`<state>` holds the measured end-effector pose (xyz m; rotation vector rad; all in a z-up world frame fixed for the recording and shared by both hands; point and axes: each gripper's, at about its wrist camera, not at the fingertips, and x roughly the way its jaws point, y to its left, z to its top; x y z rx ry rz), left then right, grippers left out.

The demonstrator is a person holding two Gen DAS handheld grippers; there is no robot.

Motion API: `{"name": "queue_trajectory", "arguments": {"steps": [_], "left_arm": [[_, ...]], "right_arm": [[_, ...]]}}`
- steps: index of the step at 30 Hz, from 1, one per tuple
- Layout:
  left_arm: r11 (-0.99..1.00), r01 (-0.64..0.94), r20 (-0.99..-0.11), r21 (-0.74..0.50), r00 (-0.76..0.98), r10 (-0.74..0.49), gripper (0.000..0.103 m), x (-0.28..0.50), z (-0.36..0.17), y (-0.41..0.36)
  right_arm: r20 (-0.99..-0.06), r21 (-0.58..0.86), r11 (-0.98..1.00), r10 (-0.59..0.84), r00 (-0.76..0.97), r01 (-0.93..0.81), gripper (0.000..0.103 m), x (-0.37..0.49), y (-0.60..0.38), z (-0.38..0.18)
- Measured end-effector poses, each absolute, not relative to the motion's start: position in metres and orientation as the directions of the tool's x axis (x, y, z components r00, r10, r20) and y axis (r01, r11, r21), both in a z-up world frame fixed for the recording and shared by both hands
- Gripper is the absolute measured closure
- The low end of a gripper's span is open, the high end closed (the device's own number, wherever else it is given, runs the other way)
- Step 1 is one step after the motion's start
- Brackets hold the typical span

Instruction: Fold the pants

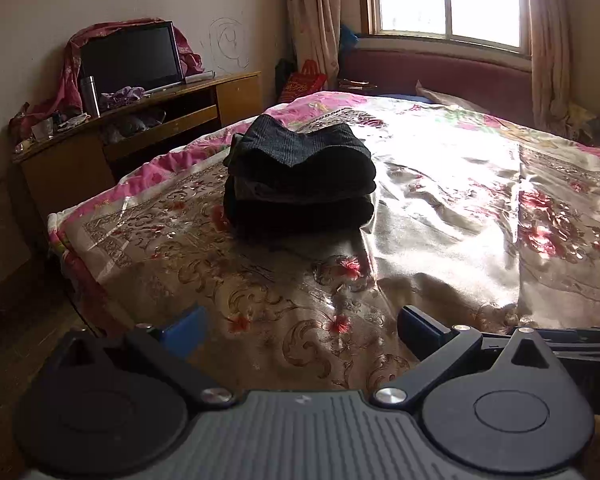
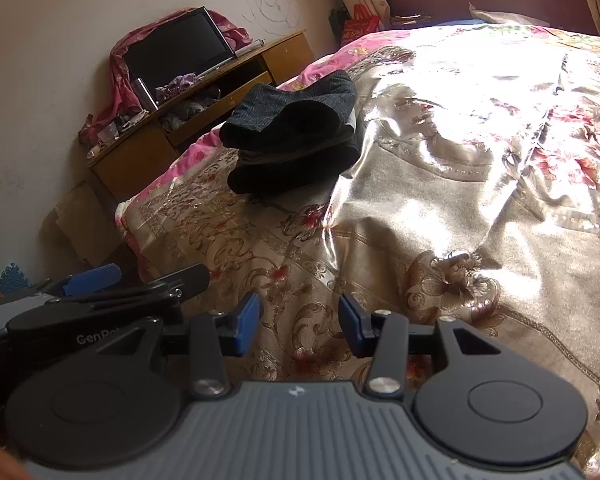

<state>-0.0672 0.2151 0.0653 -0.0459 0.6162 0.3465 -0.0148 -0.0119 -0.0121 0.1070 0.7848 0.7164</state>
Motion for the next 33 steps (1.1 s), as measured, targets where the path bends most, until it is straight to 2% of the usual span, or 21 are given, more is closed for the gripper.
{"name": "queue_trajectory", "arguments": {"steps": [5,20,33], "left_arm": [[0.938,-0.338,-0.530,0.077,0.783,0.325,0.000,-0.064,0.083,0.210],[0.934,-0.339,-0.553,0.109,0.761,0.341,0.000,-0.043,0.094,0.209],[0.927,-0.367,-0.558,0.075,0.755,0.344,0.000,-0.040,0.098,0.213]], "right_arm": [[-0.579,0.347,0.758,0.636,0.510,-0.552,0.056,-0.016,-0.015,0.000],[-0.581,0.305,0.778,0.609,0.540,-0.549,0.056,-0.005,-0.011,0.016],[-0.567,0.300,0.774,0.614,0.549,-0.557,0.056,-0.001,-0.007,0.027]]}}
